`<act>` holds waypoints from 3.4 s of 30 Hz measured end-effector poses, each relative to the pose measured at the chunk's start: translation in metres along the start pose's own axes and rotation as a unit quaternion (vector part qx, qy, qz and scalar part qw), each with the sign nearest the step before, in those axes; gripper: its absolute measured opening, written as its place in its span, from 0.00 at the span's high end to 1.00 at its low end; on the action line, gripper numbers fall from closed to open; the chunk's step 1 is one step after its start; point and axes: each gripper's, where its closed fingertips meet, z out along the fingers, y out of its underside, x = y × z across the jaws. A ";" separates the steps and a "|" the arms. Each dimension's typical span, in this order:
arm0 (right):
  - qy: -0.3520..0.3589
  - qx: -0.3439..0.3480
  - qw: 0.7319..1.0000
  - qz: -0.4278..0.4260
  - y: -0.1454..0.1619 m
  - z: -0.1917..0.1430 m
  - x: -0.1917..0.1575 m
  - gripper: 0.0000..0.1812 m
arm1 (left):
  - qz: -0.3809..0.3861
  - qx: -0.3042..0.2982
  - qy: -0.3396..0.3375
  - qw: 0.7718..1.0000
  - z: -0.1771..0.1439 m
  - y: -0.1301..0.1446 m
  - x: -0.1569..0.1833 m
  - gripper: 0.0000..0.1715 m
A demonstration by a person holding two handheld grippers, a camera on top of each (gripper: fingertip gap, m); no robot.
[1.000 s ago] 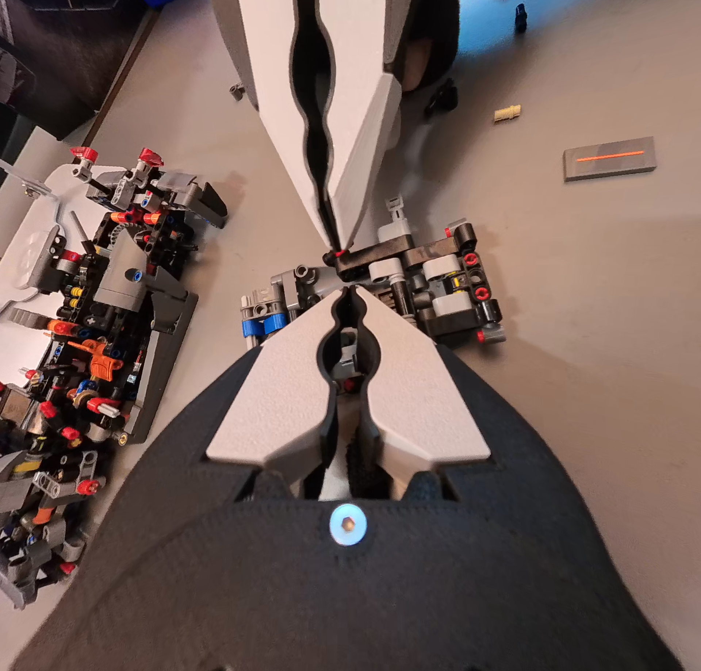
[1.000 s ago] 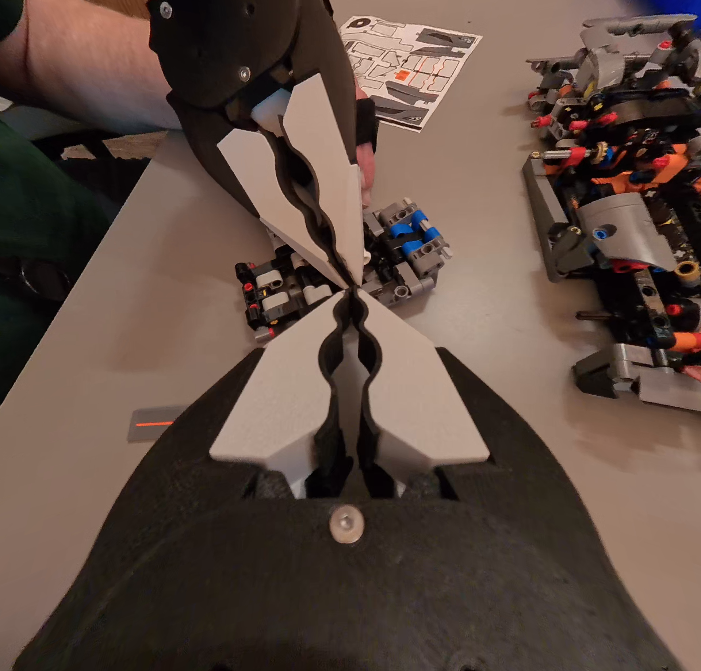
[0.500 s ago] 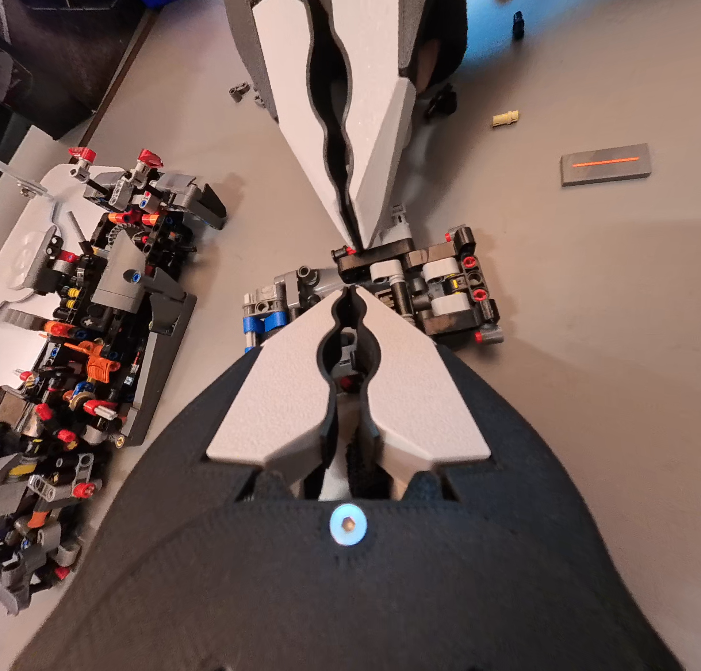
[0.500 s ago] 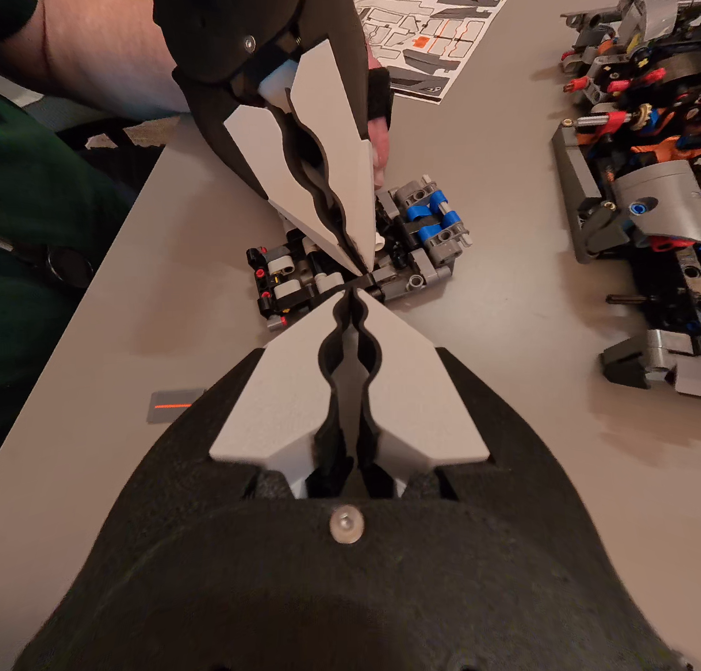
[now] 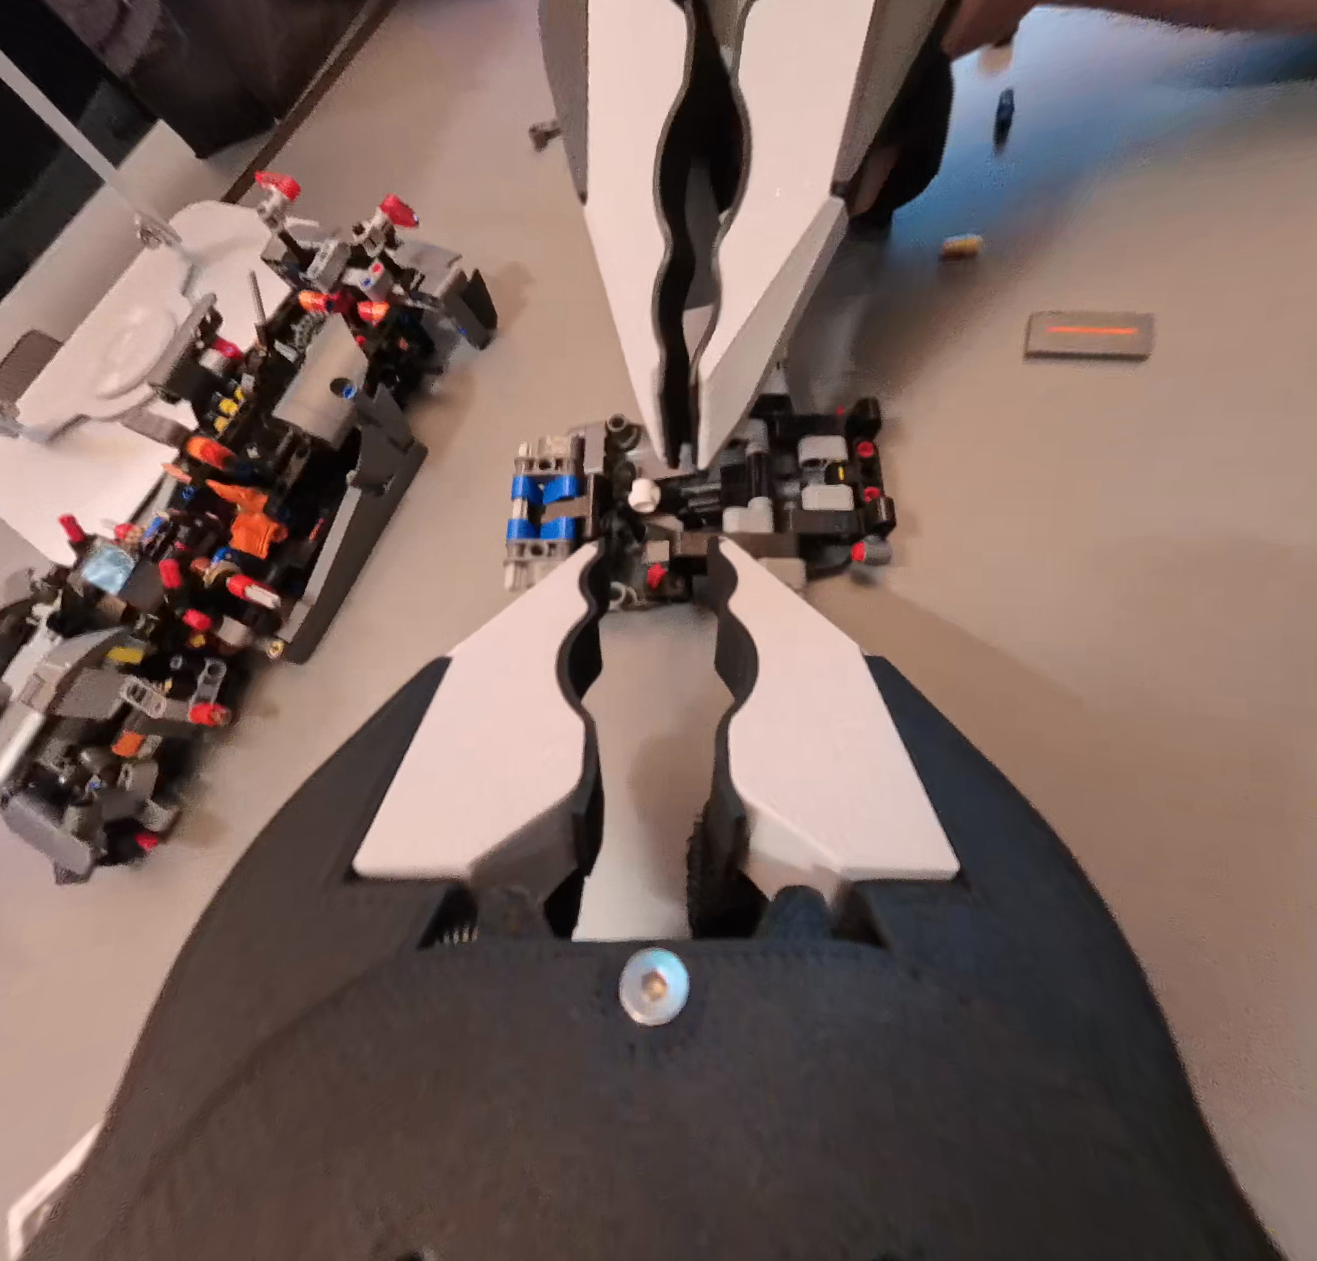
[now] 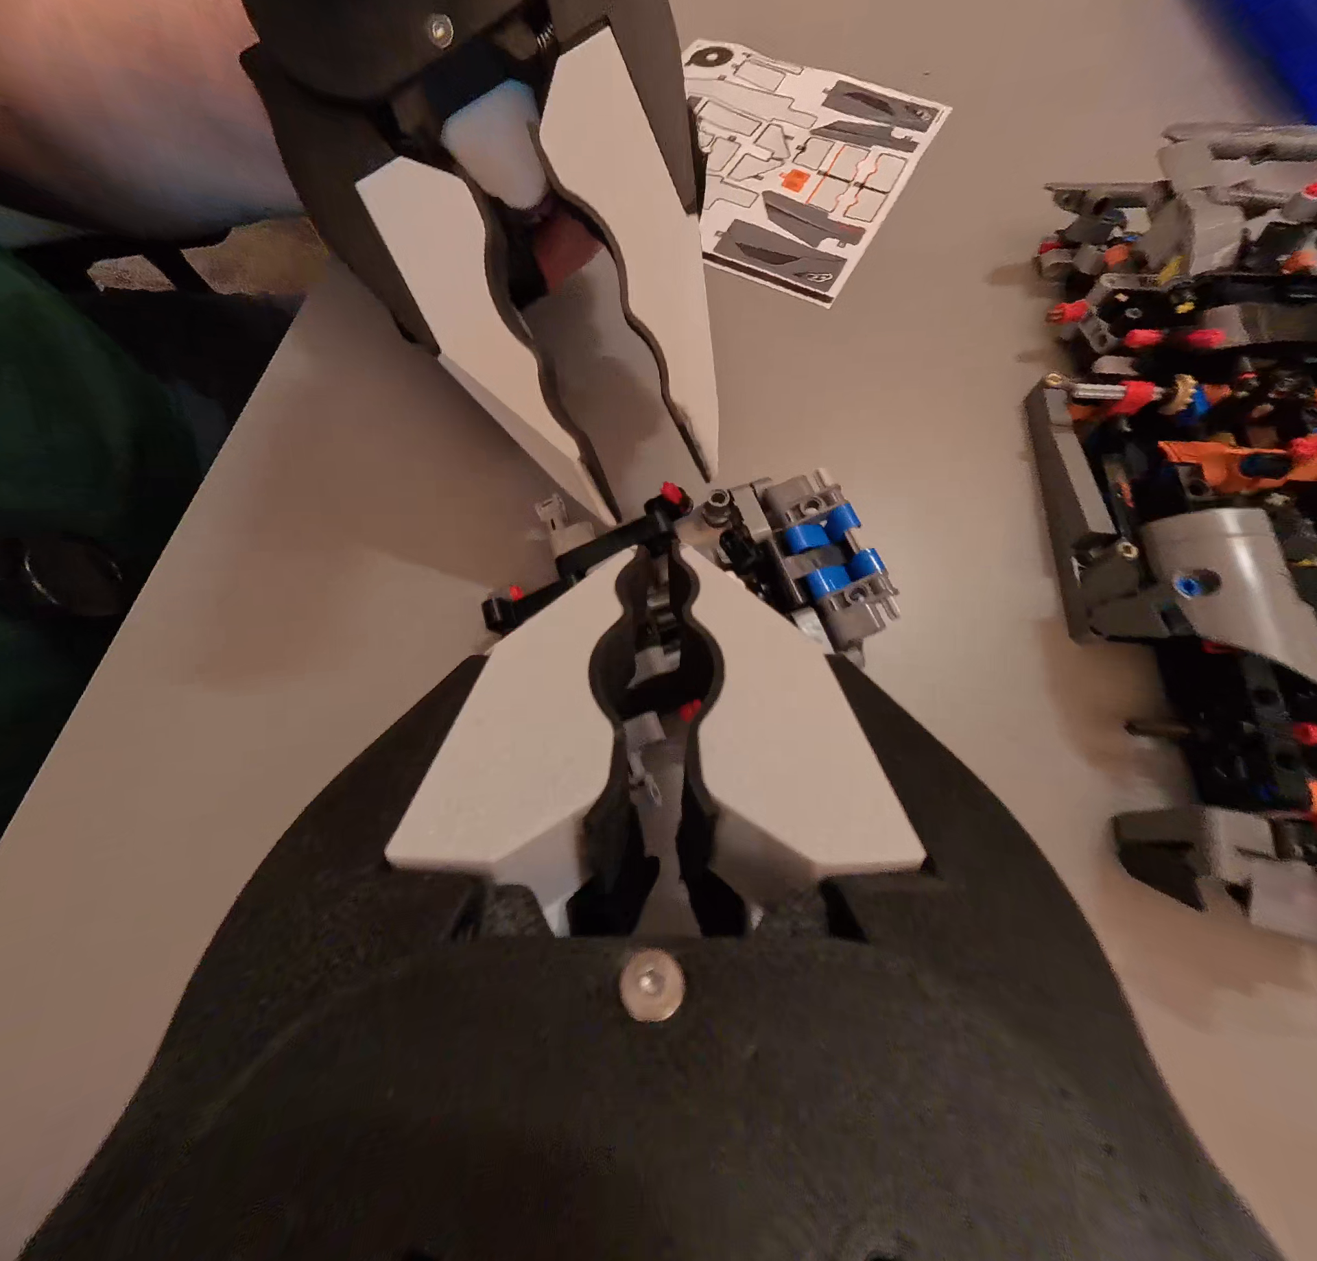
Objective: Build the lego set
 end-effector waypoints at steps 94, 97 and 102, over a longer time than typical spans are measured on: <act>0.118 -0.126 0.975 0.139 0.047 -0.048 -0.014 0.79 | -0.111 0.035 -0.008 0.993 -0.026 0.008 -0.001 0.87; 0.110 -0.130 0.976 0.135 0.047 -0.041 -0.016 0.80 | -0.130 0.032 0.009 0.991 -0.022 0.012 -0.007 0.85; 0.114 -0.141 0.973 0.140 0.053 -0.034 -0.012 0.80 | -0.126 0.006 0.013 0.992 -0.006 0.018 -0.002 0.85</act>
